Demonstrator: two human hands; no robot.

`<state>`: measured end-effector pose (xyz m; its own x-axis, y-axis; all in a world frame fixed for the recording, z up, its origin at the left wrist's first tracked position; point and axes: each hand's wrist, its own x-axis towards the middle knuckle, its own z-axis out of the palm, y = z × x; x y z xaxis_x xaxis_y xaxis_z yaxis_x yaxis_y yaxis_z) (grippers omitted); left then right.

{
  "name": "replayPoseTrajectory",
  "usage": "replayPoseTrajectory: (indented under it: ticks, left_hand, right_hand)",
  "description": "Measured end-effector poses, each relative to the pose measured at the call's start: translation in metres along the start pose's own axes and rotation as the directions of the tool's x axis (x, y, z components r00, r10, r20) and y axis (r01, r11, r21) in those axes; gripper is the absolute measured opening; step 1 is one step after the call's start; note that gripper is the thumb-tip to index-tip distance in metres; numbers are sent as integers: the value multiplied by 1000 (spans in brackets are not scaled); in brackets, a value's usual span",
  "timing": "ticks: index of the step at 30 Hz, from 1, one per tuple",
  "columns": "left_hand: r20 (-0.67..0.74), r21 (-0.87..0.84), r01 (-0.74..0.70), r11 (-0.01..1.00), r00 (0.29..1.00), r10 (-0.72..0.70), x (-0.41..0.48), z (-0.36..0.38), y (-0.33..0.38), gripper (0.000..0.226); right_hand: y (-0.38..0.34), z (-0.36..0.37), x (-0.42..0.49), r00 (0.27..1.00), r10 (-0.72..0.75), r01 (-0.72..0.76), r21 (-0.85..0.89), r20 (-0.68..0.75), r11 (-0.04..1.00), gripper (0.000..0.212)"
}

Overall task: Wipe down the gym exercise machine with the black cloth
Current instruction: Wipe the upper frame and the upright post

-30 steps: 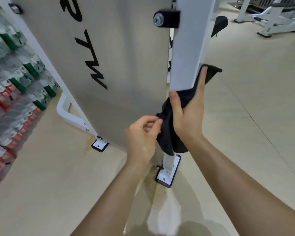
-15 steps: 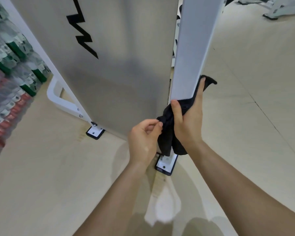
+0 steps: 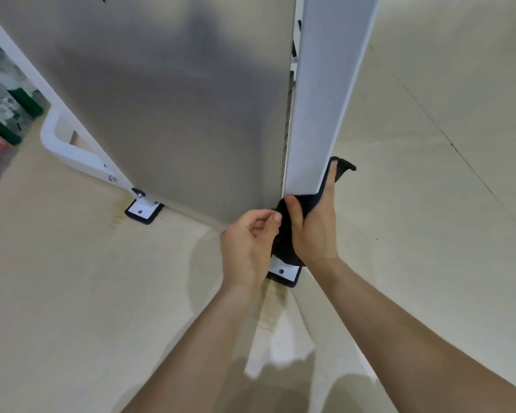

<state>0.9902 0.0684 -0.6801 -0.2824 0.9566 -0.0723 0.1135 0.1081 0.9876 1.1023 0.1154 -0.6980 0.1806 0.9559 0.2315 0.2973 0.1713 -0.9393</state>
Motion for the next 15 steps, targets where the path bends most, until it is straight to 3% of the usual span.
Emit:
replayPoseTrajectory:
  ticks: [6,9,15]
  left_hand:
    - [-29,-64,-2,998,1000,1,18,-6,-4,8]
    - [19,-104,33,994,999,-31,17,4,-22,8]
    - [19,-27,136,990,991,-136,11,19,-79,9]
  right_hand:
    - [-24,0,18,977,-174,178,22,-124,984,90]
    - [4,6,11,988,-125,126,3,-96,992,94]
    - [70,15,-17,999,28,-26,-75,30,997,97]
